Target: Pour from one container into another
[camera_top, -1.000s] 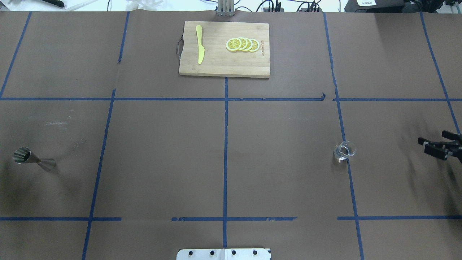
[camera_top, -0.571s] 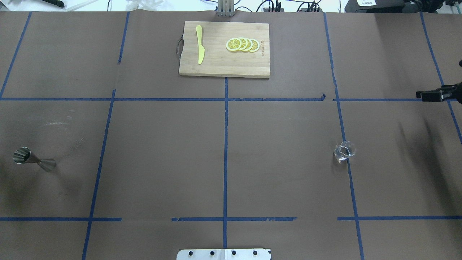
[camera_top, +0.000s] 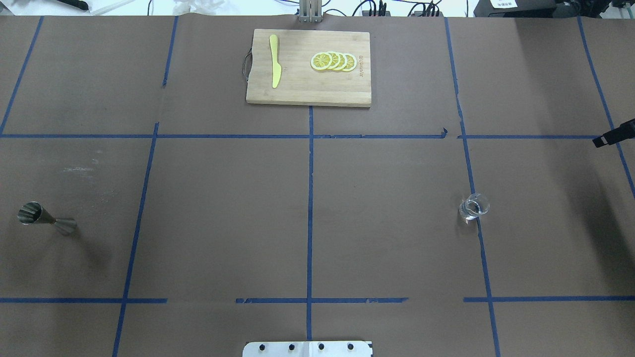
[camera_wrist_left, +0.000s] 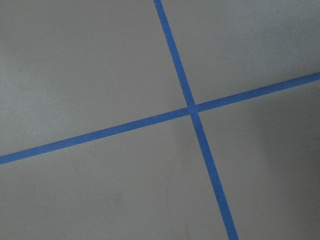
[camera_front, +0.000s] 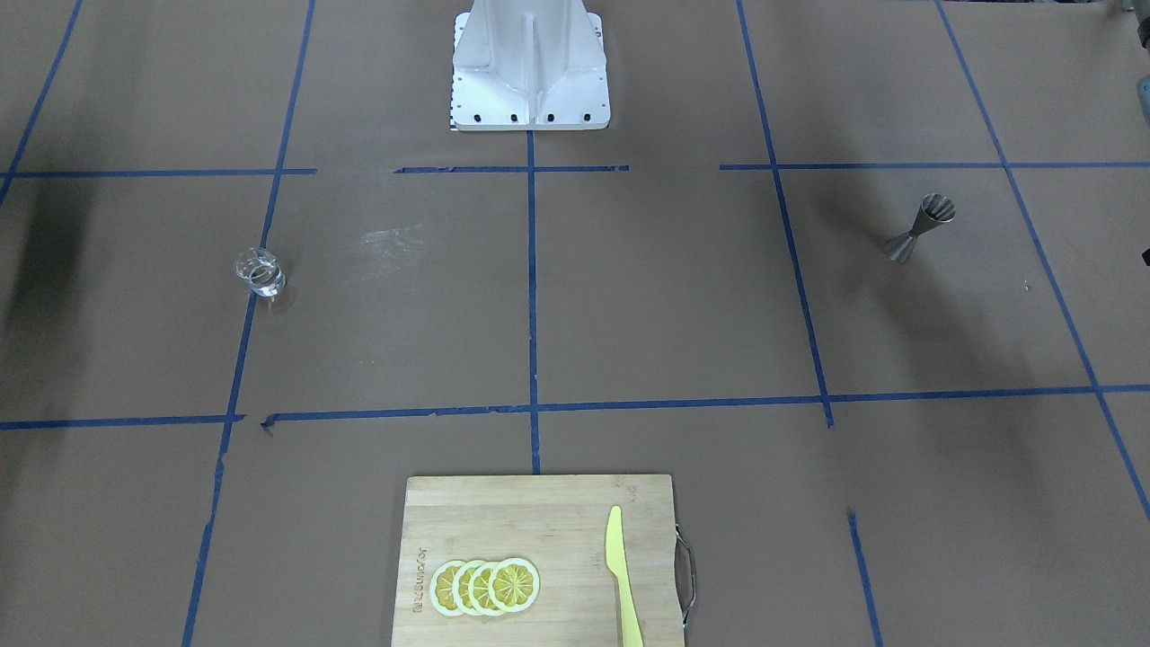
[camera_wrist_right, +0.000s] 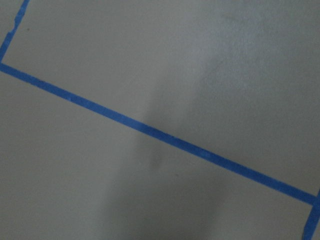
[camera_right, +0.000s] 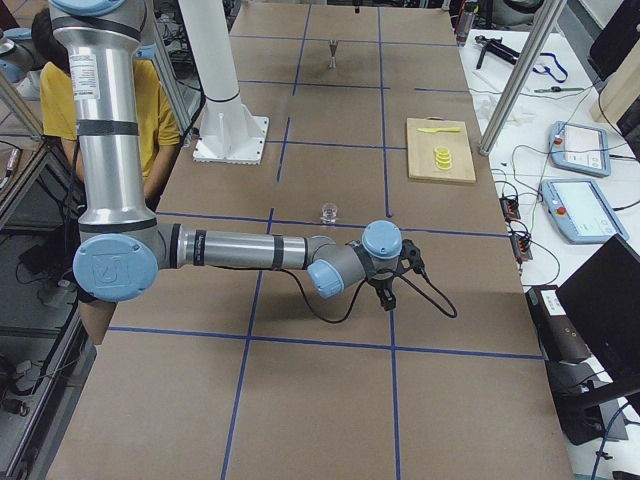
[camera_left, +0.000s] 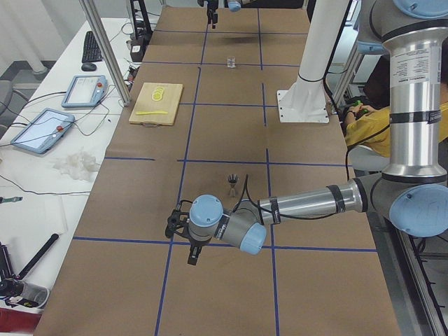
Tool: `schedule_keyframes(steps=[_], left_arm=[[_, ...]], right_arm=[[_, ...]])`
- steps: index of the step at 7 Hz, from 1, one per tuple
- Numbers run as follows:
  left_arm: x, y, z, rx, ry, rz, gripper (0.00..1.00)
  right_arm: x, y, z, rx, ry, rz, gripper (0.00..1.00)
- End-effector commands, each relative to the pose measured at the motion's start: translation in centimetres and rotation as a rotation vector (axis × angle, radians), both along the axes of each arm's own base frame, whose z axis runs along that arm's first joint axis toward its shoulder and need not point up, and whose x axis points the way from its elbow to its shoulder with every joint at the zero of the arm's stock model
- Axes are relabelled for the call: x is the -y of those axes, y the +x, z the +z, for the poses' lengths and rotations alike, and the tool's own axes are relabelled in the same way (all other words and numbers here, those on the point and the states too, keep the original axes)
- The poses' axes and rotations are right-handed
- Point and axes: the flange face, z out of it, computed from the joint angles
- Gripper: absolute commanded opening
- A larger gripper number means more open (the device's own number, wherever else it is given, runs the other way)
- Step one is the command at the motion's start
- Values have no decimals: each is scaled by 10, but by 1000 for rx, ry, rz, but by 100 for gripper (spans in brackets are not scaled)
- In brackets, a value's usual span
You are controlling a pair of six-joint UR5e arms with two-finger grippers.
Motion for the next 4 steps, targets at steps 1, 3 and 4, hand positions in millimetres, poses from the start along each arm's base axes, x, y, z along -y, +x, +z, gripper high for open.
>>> schedule_keyframes(steps=[1,3,4], left_arm=[[3,5,-50,-62,-26,26,100],[-21,-2,-82,-70,4,19,100],[-17,3,-87,-71,3,29,100]], right_arm=[[4,34,5,-12,-66,-50,100],[3,73,-24,-52,-56,-58,100],[-3,83,-47,-108,-61,-62,100]])
